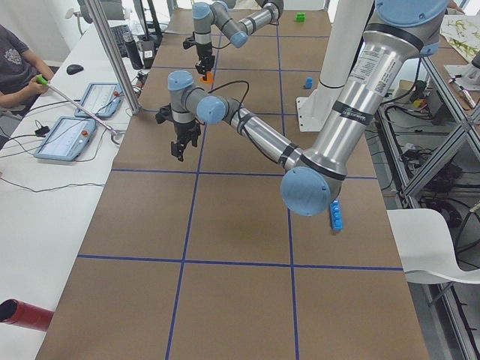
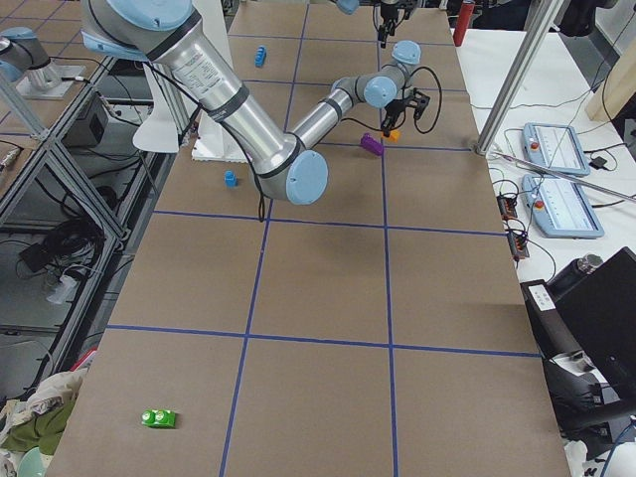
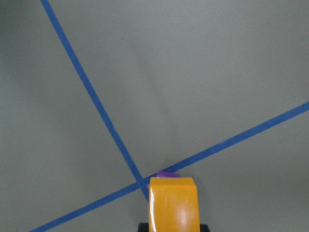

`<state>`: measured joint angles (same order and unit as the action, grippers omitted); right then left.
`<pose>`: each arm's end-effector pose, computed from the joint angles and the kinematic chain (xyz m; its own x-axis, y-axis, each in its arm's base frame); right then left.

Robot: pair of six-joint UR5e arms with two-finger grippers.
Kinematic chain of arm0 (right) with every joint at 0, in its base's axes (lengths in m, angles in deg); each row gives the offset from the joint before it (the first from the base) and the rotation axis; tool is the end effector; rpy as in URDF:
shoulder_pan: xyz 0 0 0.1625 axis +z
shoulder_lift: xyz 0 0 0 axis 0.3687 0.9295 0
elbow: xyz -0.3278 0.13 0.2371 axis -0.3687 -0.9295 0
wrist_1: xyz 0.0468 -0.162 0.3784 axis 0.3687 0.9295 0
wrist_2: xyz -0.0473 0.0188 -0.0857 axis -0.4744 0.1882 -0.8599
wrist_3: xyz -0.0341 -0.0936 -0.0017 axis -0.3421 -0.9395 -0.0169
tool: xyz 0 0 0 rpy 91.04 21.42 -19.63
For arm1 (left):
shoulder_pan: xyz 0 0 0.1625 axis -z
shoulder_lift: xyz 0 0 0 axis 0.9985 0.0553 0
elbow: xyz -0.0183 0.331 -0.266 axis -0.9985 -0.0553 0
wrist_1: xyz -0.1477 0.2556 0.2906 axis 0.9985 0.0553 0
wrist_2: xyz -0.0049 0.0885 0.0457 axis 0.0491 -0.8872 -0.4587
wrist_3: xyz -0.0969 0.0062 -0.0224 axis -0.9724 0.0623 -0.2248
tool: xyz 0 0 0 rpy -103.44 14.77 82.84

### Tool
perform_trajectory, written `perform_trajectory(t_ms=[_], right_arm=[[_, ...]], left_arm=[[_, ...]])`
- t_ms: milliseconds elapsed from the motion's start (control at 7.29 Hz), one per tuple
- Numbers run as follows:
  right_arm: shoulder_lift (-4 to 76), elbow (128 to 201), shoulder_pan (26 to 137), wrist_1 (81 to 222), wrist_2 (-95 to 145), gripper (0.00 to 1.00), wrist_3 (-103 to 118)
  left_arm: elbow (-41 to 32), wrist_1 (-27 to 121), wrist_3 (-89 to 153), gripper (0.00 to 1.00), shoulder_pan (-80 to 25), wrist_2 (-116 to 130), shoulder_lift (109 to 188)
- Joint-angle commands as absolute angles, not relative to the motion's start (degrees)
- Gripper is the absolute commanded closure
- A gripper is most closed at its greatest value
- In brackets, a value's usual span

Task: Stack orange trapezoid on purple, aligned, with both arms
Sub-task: 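Carry the orange block with the right gripper above the purple block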

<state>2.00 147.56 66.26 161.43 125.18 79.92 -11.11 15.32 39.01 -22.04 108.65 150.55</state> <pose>-0.4949 -0.5989 0.1500 0.5213 0.4976 0.6933 -0.3111 0.8673 -0.3885 0.1949 -0.5985 0.3991 0.7062 0.4442 -0.5514 -0.2959 0.8926 0.3401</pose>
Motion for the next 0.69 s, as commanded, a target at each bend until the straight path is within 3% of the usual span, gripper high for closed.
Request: perform_trajectory(t_ms=[0, 549], right_arm=[[-2.01, 143.86, 61.48, 161.31, 121.02, 1.00, 89.32], [-1.92, 142.80, 59.34, 161.40, 116.86, 1.00, 98.73]], left_arm=[[-11.08, 15.50, 46.54, 0.00, -18.02, 109.36, 145.98], [-10.56, 15.51, 47.80, 0.00, -17.66, 109.36, 145.71]])
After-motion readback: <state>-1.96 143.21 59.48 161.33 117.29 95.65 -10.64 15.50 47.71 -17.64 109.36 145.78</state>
